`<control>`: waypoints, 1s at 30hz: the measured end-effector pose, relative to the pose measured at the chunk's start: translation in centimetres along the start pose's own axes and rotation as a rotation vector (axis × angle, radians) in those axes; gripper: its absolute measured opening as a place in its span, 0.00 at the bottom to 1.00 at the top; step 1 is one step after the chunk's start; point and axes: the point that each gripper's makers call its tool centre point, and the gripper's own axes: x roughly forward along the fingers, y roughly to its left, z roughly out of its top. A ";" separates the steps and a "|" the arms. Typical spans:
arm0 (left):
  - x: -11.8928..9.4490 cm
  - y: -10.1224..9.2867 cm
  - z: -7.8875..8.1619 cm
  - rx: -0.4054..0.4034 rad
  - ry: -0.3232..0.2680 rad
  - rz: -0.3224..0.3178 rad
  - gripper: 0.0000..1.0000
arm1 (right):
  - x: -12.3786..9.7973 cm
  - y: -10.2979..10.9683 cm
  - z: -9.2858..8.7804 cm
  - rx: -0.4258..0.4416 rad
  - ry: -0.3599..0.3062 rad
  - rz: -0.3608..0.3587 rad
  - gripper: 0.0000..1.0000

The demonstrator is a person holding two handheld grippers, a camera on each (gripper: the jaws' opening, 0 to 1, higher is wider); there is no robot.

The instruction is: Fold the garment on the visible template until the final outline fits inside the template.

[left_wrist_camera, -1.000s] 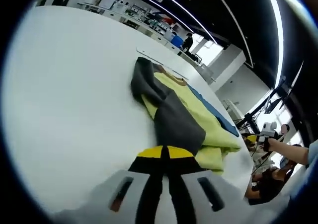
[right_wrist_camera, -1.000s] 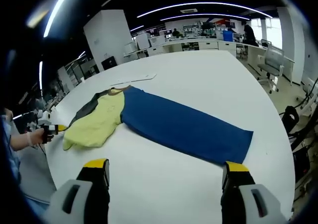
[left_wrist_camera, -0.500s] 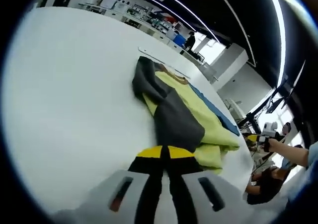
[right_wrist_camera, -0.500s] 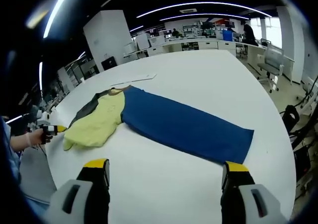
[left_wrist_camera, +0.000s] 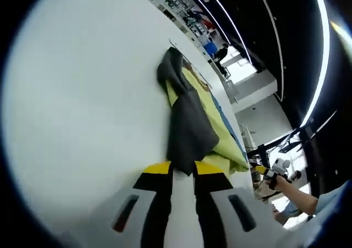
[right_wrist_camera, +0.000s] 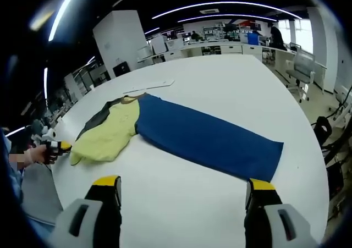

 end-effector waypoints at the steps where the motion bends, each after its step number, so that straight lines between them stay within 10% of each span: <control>1: 0.1 0.0 0.1 -0.008 -0.004 -0.003 0.11 | -0.1 0.0 0.0 0.001 -0.001 -0.001 0.94; 12: -0.2 0.0 1.3 -0.029 -0.063 -0.007 0.00 | -0.6 0.7 -0.4 0.003 0.002 -0.007 0.94; 30: -3.9 -1.7 6.3 0.188 -0.132 -0.067 0.00 | -1.0 4.2 -0.2 0.008 -0.043 0.003 0.94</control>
